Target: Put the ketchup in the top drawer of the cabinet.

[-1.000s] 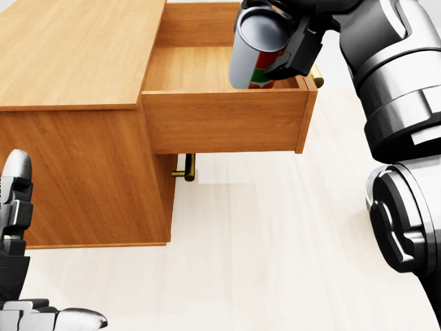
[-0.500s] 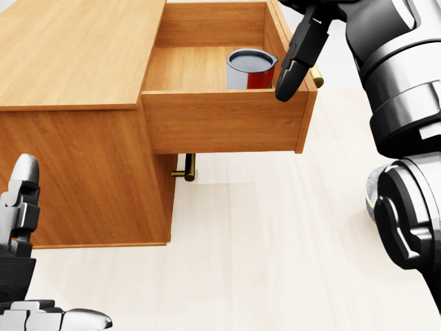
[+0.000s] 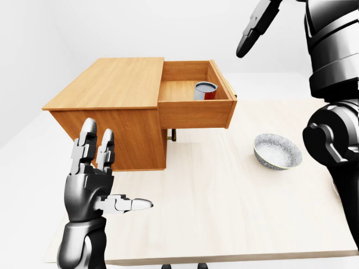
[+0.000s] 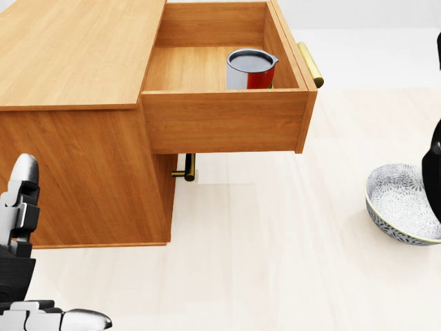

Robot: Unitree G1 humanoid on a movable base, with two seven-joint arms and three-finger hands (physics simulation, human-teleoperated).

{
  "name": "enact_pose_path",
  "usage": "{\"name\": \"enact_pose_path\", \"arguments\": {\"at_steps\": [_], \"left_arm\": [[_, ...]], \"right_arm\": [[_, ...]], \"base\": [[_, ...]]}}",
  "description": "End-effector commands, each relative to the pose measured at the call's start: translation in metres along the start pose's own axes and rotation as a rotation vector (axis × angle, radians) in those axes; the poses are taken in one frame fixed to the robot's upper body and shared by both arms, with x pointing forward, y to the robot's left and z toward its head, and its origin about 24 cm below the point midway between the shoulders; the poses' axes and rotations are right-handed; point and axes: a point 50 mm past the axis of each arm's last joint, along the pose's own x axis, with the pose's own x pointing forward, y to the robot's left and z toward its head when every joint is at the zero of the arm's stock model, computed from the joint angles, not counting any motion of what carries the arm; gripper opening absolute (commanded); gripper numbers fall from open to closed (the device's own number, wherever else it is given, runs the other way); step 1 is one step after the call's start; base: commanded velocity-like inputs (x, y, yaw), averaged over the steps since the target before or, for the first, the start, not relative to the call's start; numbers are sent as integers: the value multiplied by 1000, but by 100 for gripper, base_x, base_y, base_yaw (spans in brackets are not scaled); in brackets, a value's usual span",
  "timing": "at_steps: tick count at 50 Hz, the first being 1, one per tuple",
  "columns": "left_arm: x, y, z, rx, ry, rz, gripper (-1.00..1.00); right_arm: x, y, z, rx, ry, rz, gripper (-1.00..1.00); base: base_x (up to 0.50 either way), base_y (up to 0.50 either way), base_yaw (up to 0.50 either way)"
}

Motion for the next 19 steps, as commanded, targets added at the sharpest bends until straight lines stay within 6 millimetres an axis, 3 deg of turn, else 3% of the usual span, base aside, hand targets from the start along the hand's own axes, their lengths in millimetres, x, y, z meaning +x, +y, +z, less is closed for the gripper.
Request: {"name": "enact_pose_path", "arguments": {"at_steps": [1, 12, 19], "left_arm": [[-1, 0, 1, -3, -4, 0, 100], [-1, 0, 3, -2, -12, 3, 100], [-2, 0, 5, -2, -17, 1, 100]], "right_arm": [[-31, -43, 29, -82, -76, -175, 100], [-78, -47, 66, -334, -218, -471, 100], [-113, -26, 93, -541, -359, -585, 100]], "base": [[0, 0, 0], [0, 0, 0], [0, 0, 0]]}}
